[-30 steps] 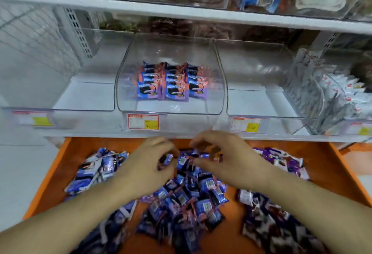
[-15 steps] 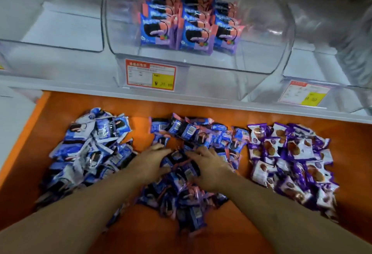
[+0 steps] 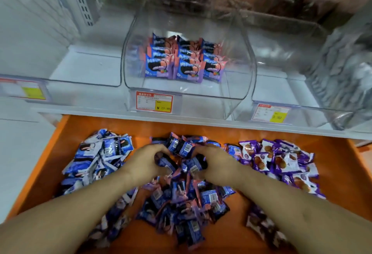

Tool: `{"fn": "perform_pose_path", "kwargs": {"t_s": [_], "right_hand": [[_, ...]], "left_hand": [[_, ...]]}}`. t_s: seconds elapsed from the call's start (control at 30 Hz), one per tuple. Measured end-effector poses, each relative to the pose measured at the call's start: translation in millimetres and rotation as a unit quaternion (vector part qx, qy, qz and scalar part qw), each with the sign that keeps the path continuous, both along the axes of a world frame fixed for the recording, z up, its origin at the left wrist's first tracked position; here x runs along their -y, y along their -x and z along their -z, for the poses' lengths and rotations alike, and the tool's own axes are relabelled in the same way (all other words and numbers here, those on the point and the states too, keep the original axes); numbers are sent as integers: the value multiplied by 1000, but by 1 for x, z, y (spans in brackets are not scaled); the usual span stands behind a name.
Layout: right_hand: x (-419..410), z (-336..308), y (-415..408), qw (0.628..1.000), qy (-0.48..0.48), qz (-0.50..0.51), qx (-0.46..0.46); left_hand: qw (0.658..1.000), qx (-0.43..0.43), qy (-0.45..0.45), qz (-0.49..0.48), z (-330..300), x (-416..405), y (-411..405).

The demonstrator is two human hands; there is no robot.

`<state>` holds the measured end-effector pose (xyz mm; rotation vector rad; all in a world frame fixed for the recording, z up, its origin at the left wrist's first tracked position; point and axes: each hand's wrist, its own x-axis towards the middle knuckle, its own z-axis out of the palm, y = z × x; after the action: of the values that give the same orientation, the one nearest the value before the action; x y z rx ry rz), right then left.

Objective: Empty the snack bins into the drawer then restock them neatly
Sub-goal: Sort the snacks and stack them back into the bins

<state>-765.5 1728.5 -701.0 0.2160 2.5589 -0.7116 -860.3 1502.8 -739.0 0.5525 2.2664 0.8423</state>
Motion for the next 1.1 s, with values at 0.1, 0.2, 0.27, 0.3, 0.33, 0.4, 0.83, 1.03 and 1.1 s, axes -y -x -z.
{"fn": "perform_pose_path", "kwargs": {"t_s": [0.1,0.2,0.27,0.3,0.33,0.4,0.83,1.03,1.1], "right_hand": [[1,-61,-10,997,41,37,-46],[5,-117,-31,984,96,98,-117],[14,-148,-47,963,152,156,-161],[18,-161,-54,948,186,183,-182],[22,-172,-59,930,224,207,-203],[27,-193,-66,887,298,248,-251],[38,-194,-28,912,151,194,-329],[35,-189,-17,913,148,179,-334],[25,-192,-15,885,221,248,-325]], "left_hand": [[996,20,-63,-53,-62,-1,-11],[990,34,-116,-76,-123,4,-26],[983,40,-150,-96,-161,11,-34],[978,45,-171,-111,-176,14,-37],[970,56,-199,-127,-189,18,-39],[944,88,-273,-163,-209,22,-43],[873,233,-379,-202,-223,-17,-43],[900,176,-347,-198,-215,-18,-38],[894,174,-348,-221,-214,-15,-35]]}}
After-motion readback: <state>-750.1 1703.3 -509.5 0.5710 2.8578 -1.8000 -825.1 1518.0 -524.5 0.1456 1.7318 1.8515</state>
